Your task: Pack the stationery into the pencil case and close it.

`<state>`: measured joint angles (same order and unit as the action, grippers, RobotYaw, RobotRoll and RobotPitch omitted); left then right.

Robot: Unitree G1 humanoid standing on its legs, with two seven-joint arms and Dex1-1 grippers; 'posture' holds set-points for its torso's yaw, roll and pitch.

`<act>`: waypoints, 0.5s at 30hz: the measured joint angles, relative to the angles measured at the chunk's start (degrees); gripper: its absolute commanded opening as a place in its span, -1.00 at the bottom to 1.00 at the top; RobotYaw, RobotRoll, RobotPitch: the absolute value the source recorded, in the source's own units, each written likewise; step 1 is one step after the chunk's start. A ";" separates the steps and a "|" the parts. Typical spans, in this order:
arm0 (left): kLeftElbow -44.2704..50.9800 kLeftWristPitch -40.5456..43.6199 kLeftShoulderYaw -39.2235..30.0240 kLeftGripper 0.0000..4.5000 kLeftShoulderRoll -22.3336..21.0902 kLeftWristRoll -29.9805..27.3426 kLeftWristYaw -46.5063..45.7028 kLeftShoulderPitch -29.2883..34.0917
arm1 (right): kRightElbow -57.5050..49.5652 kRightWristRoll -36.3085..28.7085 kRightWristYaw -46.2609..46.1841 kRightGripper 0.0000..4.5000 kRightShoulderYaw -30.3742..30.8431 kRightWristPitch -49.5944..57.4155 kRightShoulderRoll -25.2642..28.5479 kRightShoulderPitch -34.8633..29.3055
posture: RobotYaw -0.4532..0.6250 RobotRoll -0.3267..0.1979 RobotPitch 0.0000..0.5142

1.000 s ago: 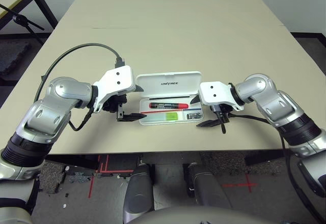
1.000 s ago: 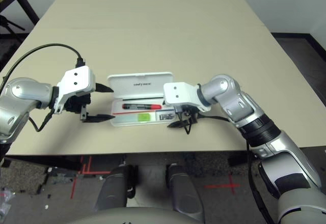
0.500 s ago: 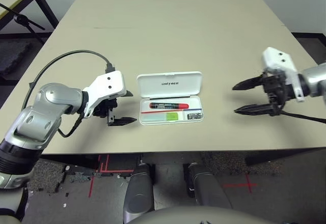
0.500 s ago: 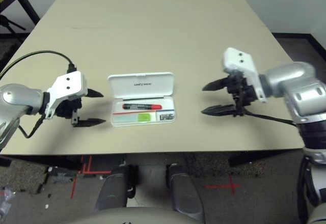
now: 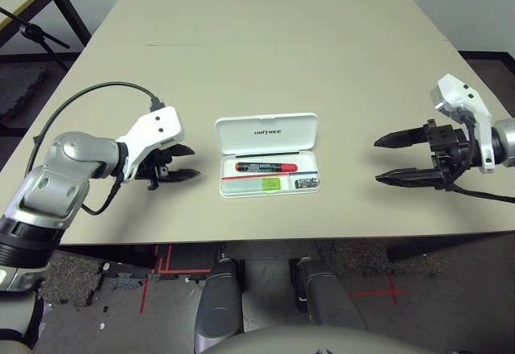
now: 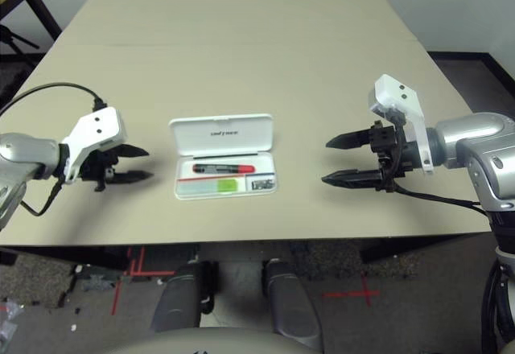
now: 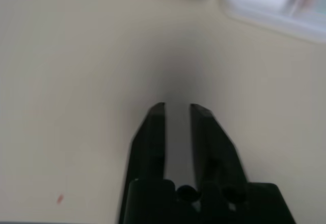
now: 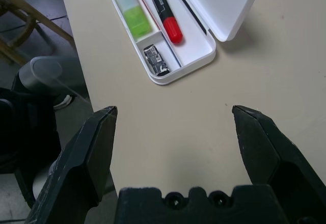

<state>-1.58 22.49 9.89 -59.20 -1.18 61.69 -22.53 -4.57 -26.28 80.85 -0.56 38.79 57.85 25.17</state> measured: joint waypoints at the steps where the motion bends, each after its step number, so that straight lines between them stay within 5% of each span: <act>1: -1.97 -1.48 0.73 -0.99 -0.05 1.76 -0.54 -0.04 | 0.00 0.00 -0.05 1.00 0.03 -0.08 0.00 0.00 | -0.19 0.25 -0.50; 4: -5.03 -4.12 1.38 -0.99 0.61 4.25 -1.87 -1.09 | 0.00 0.02 -0.30 1.00 0.07 -0.10 0.00 -0.02 | -0.18 0.25 -0.50; 15: -10.54 -9.48 -1.08 -0.99 15.81 3.64 -10.64 -9.34 | 0.24 1.42 -0.66 1.00 2.17 -1.47 0.14 -0.33 | -0.20 0.25 -0.49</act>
<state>-12.12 13.01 8.81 -43.39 2.46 51.05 -31.87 -4.33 -24.86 80.19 1.62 37.31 57.99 24.84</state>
